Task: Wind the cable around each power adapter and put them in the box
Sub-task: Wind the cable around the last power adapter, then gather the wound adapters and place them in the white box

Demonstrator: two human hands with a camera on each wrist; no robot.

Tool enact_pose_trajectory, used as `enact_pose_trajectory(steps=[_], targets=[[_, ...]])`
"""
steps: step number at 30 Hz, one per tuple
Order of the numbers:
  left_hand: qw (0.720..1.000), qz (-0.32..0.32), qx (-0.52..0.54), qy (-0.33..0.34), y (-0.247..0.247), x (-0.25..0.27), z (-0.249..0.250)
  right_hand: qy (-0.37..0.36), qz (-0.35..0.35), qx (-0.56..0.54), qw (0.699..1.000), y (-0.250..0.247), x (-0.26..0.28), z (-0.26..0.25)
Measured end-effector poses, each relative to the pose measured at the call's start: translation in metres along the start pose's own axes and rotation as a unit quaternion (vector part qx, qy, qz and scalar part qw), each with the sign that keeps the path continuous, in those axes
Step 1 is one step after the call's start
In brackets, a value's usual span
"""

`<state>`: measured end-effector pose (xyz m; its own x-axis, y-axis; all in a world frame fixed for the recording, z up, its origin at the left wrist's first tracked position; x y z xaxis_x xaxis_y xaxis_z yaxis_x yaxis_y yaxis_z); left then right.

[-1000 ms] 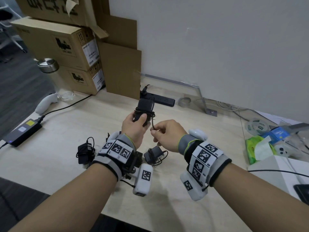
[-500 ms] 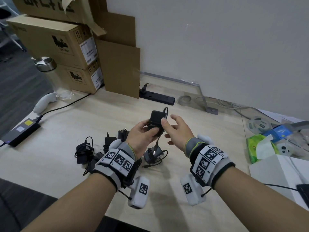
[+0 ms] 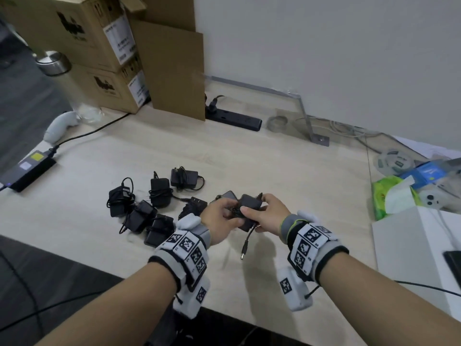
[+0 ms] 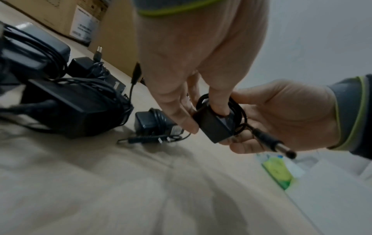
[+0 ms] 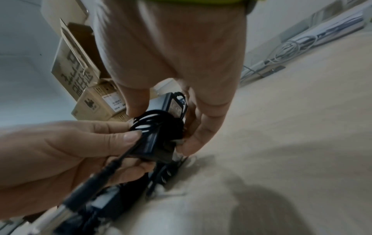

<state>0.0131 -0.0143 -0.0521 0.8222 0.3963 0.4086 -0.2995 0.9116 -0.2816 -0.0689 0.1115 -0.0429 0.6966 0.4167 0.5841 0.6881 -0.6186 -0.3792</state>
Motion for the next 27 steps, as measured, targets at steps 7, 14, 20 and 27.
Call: enact_pose_trajectory(steps=[7, 14, 20, 27], targets=[[0.998, 0.032, -0.043, -0.040, 0.002, 0.019, -0.044, 0.025, -0.022, 0.046, 0.998, 0.026, -0.002, 0.033], [0.987, 0.128, -0.065, -0.075, -0.011, 0.040, -0.073, 0.031, -0.008, 0.079, 0.996, 0.052, -0.010, 0.057], [0.982, 0.150, -0.075, -0.083, -0.016, 0.054, -0.078, 0.017, 0.001, 0.088, 0.996, 0.061, -0.010, 0.063], [0.985, 0.144, -0.078, -0.056, -0.017, 0.076, -0.076, 0.031, 0.011, 0.046, 0.998, 0.052, 0.004, 0.077]])
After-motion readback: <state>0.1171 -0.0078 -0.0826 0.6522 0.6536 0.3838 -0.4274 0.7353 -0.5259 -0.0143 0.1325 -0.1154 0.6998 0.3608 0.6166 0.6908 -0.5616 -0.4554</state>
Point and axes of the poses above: each hand's wrist, its own x-axis away from the middle knuckle, its own y-axis out of the palm, z = x × y, the point moved 9 cm from there along -x, towards the middle knuckle, and after that the axes turned 3 degrees about x, right-handed, at the moved point
